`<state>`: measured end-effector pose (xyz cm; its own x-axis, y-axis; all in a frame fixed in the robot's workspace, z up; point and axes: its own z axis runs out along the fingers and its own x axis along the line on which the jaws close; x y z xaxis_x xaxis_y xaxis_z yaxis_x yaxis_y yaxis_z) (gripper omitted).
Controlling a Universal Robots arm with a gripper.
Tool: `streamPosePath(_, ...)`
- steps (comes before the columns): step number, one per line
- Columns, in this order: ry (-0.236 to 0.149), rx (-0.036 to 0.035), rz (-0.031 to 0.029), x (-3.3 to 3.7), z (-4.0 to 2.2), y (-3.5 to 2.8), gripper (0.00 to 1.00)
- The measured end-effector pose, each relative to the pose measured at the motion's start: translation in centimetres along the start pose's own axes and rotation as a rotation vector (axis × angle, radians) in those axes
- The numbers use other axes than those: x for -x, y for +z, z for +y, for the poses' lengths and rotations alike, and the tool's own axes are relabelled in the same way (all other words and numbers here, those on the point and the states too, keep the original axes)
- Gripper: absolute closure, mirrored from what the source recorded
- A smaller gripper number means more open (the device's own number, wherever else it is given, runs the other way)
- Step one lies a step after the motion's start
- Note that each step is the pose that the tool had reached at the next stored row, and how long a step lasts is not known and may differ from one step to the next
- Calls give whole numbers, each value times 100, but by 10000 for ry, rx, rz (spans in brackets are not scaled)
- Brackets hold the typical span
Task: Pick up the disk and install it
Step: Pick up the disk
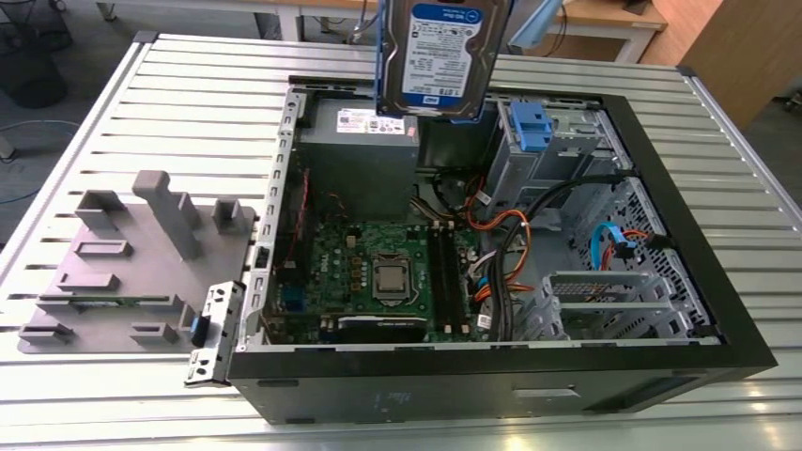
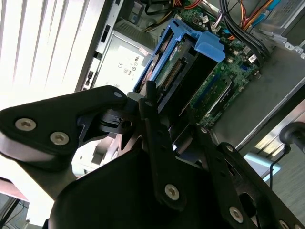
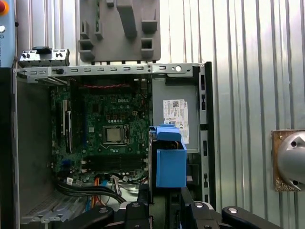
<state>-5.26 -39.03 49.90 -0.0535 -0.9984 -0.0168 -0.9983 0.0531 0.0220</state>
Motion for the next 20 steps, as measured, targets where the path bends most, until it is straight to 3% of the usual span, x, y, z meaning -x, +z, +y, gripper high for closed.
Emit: streamPosePath(20, 1, 0, 0, 3, -53, 4, 65)
